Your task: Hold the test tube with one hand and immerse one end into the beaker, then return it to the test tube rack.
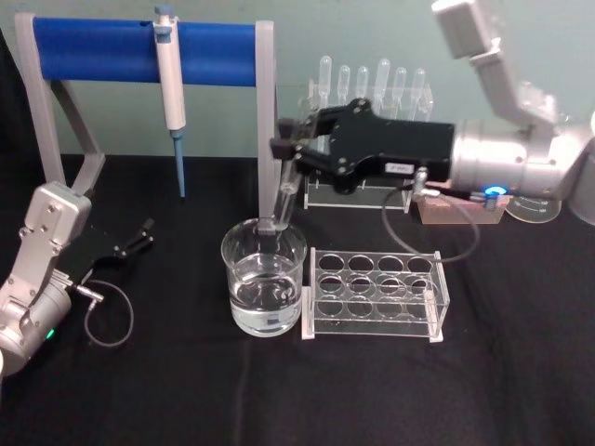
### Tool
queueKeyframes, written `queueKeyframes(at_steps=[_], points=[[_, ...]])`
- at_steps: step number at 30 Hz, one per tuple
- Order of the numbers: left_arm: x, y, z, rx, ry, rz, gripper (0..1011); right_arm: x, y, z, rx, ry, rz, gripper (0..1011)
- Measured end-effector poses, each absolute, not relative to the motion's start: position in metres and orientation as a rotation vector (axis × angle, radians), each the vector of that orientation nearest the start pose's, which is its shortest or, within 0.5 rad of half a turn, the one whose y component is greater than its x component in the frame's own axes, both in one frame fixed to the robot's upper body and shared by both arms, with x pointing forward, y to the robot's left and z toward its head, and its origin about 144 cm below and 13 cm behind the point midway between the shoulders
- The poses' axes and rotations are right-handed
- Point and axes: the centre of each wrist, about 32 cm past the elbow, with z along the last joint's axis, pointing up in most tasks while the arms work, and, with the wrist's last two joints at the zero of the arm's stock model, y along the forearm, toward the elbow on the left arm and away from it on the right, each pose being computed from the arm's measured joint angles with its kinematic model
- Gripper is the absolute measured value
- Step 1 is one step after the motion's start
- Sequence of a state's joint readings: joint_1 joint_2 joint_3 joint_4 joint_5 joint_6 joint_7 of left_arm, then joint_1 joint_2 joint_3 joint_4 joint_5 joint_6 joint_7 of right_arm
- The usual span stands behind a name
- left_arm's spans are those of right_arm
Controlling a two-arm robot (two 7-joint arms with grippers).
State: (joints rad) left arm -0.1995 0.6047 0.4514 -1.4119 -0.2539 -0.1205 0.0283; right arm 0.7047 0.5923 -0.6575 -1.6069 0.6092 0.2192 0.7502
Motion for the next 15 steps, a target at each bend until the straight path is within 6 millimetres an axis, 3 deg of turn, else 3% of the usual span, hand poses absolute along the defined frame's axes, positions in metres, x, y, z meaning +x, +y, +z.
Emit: queueKeyframes(at_steps=[15], points=[[0.489,0.310,1.140,0.305,-0.285,1.248,1000,0.521,-0.283,1.352,-0.155,-0.212,-0.390,238]])
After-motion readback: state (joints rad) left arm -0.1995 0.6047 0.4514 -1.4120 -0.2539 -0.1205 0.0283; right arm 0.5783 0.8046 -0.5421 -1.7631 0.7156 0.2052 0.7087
